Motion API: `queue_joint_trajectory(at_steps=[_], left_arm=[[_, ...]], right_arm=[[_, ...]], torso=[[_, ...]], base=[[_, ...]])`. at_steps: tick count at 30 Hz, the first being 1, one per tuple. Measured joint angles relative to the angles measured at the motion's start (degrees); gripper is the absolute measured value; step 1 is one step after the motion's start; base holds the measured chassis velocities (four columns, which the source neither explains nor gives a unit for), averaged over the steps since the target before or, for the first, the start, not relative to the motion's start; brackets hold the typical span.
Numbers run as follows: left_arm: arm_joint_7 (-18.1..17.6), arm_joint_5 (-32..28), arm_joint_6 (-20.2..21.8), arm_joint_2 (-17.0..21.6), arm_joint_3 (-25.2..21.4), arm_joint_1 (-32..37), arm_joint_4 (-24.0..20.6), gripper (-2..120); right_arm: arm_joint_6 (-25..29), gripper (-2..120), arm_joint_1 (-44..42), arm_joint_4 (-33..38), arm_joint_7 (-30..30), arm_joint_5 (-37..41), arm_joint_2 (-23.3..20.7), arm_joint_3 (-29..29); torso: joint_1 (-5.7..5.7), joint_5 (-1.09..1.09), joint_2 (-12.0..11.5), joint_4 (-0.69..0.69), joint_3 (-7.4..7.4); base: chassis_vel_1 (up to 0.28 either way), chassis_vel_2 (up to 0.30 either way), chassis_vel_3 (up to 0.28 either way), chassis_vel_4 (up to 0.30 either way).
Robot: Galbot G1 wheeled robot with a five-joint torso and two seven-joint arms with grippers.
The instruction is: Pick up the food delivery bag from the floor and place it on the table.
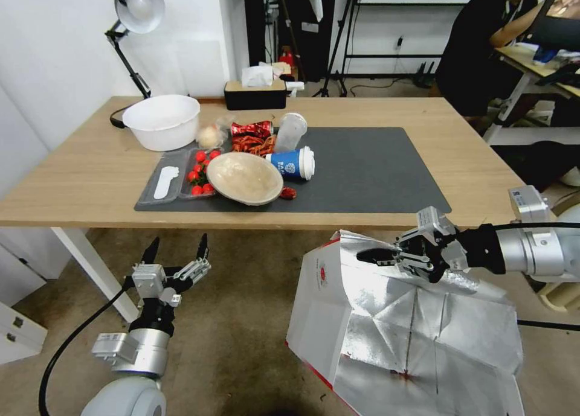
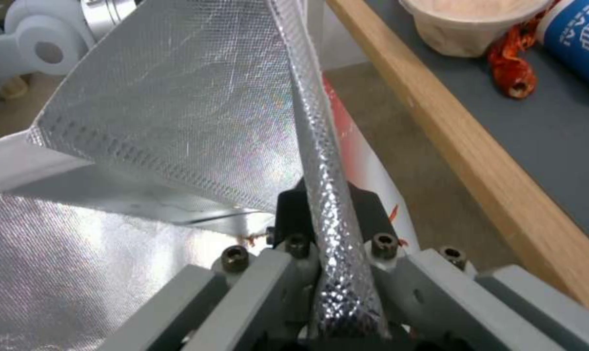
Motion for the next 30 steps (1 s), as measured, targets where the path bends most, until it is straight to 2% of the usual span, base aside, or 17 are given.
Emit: queue_joint_trajectory(at_steps=[3, 6, 24, 30], left_arm=[[-0.01, 0.00, 0.00, 0.00, 0.03, -0.03, 0.08, 100], [-0.01, 0.00, 0.00, -0.01, 0.07, -0.09, 0.19, 100], [-0.37, 0.21, -0.11, 0.00, 0.32, -0.04, 0.23, 100], [-0.58, 0.54, -0.10, 0.05, 0.44, 0.21, 0.14, 100]], right_arm=[[0.01, 0, -0.02, 0.00, 0.01, -0.04, 0.06, -0.05], [0.03, 0, -0.03, -0.04, 0.01, -0.07, 0.07, -0.06], [0.09, 0, -0.04, -0.08, 0.08, -0.14, 0.01, -0.11], [0.09, 0, -0.05, -0.12, 0.10, -0.17, 0.01, -0.12]], torso=[[0.36, 0.00, 0.87, 0.00, 0.50], [1.21, 0.00, 2.82, 0.00, 1.62], [3.39, 0.00, 7.77, 0.00, 4.38], [3.66, 0.00, 8.36, 0.00, 4.69]], base=[[0.000, 0.000, 0.000, 0.000], [0.000, 0.000, 0.000, 0.000], [0.000, 0.000, 0.000, 0.000], [0.000, 0.000, 0.000, 0.000]])
